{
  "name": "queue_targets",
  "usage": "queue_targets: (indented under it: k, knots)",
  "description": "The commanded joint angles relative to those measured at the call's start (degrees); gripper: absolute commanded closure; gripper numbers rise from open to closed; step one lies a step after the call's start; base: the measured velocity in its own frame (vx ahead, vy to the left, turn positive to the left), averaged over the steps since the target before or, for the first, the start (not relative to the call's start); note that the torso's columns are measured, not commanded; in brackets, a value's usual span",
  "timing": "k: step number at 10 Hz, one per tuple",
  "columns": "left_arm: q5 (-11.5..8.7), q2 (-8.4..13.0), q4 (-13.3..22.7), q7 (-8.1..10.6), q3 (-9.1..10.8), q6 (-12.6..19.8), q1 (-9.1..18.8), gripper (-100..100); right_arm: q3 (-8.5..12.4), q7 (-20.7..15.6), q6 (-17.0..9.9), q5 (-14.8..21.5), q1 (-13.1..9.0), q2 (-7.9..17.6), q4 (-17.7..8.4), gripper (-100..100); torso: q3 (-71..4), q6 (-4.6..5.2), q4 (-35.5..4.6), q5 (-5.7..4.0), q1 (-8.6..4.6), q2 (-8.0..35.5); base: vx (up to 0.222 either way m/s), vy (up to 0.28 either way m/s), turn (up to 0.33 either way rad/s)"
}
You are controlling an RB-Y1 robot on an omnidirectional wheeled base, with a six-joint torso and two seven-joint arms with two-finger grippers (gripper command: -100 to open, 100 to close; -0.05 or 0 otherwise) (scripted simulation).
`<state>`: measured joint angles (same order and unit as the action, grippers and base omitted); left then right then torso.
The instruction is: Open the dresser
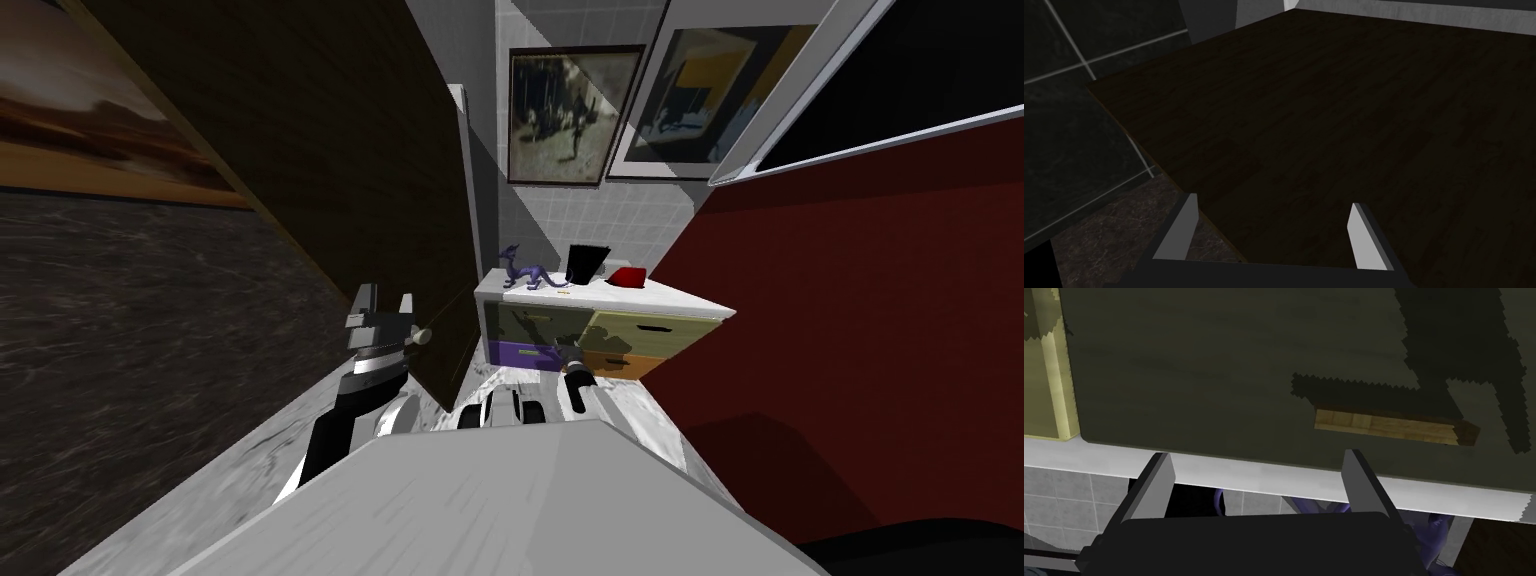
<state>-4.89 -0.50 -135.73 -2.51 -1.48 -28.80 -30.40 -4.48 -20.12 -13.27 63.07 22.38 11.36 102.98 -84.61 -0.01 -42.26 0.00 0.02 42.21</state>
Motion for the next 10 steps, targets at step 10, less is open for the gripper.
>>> queue_targets:
  k: [10]
  knots:
    - [0.0, 0.0, 0.0, 0.0, 0.0, 0.0, 0.0, 0, -3.2, -7.3, -11.8, 18.8, -2.2, -0.3, -7.8, -100, 0.0, 0.0, 0.0, -0.01, -0.04, 0.0, 0.042, 0.001, 0.075]
